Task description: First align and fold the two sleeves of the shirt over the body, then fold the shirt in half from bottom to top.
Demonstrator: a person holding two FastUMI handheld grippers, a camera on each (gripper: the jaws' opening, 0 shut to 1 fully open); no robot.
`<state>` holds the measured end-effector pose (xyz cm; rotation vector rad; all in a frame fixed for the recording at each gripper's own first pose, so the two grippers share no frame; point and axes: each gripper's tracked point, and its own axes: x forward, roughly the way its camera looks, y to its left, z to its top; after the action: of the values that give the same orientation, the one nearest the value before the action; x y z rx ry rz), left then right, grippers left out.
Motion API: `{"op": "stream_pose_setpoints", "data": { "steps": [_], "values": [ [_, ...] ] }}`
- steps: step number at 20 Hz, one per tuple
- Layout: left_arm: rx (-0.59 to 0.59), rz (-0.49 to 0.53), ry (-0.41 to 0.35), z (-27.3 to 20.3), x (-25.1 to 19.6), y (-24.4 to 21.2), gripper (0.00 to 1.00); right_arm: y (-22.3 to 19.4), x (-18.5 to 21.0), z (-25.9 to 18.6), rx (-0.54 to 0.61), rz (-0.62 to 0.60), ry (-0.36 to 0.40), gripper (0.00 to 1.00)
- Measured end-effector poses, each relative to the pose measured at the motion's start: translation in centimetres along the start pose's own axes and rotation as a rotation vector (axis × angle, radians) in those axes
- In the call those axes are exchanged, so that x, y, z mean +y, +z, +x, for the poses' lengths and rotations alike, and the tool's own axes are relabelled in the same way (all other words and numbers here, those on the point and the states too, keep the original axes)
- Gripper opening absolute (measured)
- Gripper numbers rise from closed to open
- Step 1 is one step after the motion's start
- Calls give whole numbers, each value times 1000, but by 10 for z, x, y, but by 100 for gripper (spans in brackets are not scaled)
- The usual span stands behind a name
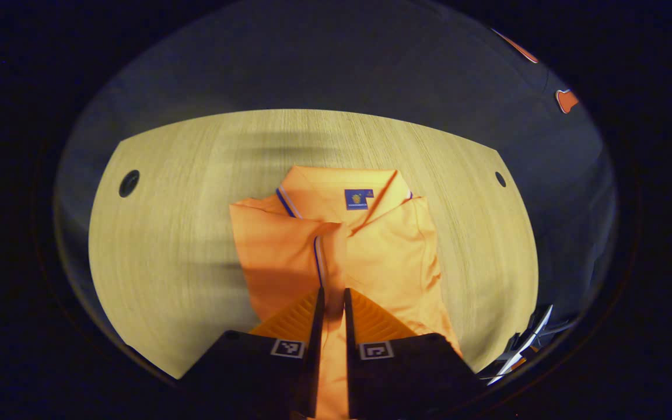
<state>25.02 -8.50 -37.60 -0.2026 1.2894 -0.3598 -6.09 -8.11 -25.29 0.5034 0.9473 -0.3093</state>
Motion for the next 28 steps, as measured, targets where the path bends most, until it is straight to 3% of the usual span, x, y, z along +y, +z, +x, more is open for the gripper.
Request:
{"op": "stream_pose_setpoints", "data": {
  "steps": [3,4,7,8,9,17,28],
  "values": [
    [9,5,-54,11,-11,-6,38,-6,-2,3,12,10,-2,99],
    [10,12,-51,9,-8,-9,53,-7,-1,3,14,9,1,99],
    [6,44,-58,4,-11,-18,72,-10,-2,4,11,-2,3,99],
    [-8,58,-43,0,-9,-20,88,-11,-2,4,9,-10,6,99],
    [-24,74,-24,-6,-7,-23,93,-12,-1,4,9,-21,10,99],
    [-226,95,51,-84,-17,-83,96,-30,2,-6,22,-177,67,99],
    [-242,15,153,-141,-1,-232,96,-84,-17,-7,116,-426,128,99]
  ]
}}
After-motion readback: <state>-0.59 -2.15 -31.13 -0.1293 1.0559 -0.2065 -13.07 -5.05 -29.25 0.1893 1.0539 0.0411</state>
